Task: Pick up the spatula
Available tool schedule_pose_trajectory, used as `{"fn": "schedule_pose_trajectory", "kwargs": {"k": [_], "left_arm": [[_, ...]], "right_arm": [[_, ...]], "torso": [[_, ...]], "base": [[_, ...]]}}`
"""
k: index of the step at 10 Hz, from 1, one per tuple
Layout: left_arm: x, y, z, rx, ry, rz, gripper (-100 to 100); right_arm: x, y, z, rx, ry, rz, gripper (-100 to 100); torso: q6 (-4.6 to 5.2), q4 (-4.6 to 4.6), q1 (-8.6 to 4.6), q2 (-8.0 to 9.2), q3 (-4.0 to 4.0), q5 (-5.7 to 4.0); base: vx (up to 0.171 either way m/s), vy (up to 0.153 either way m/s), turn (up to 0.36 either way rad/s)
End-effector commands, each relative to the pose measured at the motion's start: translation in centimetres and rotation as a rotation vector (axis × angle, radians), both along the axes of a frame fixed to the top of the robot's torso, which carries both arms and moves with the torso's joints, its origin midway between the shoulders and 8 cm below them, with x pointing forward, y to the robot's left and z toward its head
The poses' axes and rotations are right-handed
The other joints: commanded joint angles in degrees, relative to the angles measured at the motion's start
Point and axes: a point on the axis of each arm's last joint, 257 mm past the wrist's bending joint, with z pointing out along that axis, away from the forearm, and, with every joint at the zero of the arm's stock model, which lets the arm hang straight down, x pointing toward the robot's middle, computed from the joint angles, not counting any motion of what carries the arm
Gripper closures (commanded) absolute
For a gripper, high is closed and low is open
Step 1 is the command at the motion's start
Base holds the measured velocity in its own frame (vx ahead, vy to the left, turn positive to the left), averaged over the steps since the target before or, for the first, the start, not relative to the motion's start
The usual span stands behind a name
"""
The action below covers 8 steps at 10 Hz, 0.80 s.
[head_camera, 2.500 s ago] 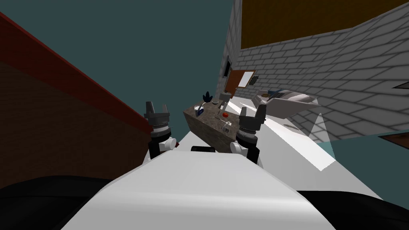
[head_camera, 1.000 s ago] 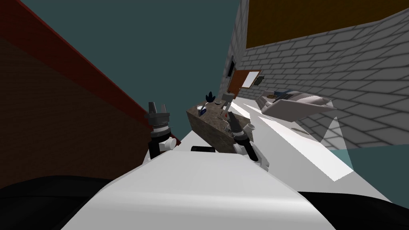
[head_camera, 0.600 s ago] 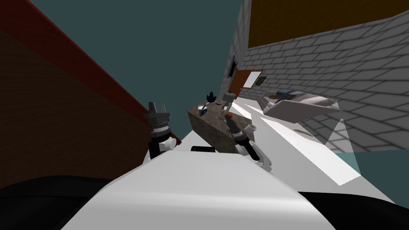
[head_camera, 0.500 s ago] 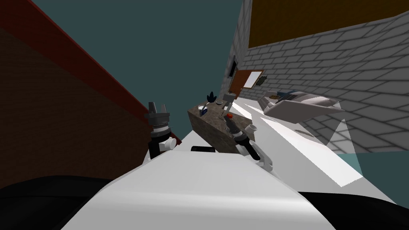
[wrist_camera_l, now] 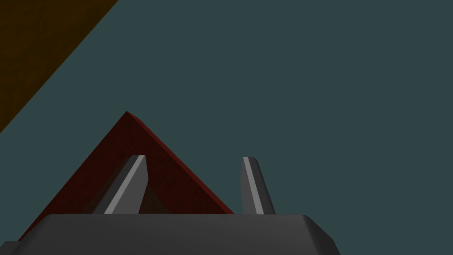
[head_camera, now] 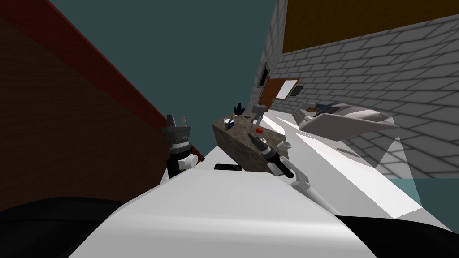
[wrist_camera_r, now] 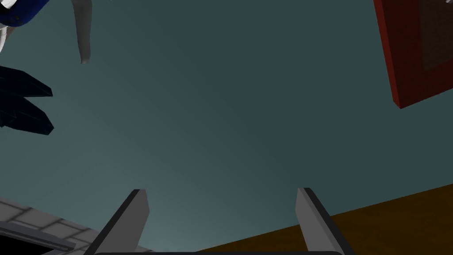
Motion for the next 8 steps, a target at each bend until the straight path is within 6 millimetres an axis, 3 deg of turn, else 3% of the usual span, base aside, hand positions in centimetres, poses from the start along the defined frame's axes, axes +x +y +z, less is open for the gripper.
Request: {"fn": "schedule_pose_trajectory", "kwargs": {"k": [1,2,3,5,6,7,8], "left_arm": [[0.0,0.0,0.0,0.0,0.0,0.0,0],[0.0,0.0,0.0,0.0,0.0,0.0,0],[0.0,0.0,0.0,0.0,0.0,0.0,0],[0.0,0.0,0.0,0.0,0.0,0.0,0],[0.0,0.0,0.0,0.0,0.0,0.0,0],[0.0,0.0,0.0,0.0,0.0,0.0,0],[0.0,0.0,0.0,0.0,0.0,0.0,0]], "right_arm": [[0.1,-0.3,-2.2,-0.071,0.033,0.009,-100],[0.0,-0.4,-2.4,-0.098,0.036,0.019,-100],[0.2,-0.9,-4.4,-0.149,0.066,0.019,-100],[0.0,-1.2,-4.8,-0.192,0.071,0.034,-100],[0.1,-2.0,-6.9,-0.25,0.103,0.035,-100],[0.0,-2.3,-7.1,-0.279,0.106,0.045,-100],[0.0,-3.3,-9.1,-0.336,0.138,0.044,-100]], "torso": [[0.0,0.0,0.0,0.0,0.0,0.0],[-0.03,-0.01,0.02,-0.01,-0.01,0.0],[0.0,0.0,0.02,-0.01,0.0,0.01],[0.0,0.0,0.02,-0.01,-0.01,0.01],[0.01,0.0,0.0,0.0,0.0,0.0],[-0.02,-0.01,0.01,-0.02,-0.01,0.0],[0.0,-0.01,0.02,-0.02,-0.01,0.0]], "base": [[0.003,0.015,0.101],[0.003,0.013,0.06],[0.004,0.017,0.106],[0.002,0.007,0.029],[0.006,0.012,0.093],[0.006,0.013,0.081],[0.011,0.019,0.145]]}}
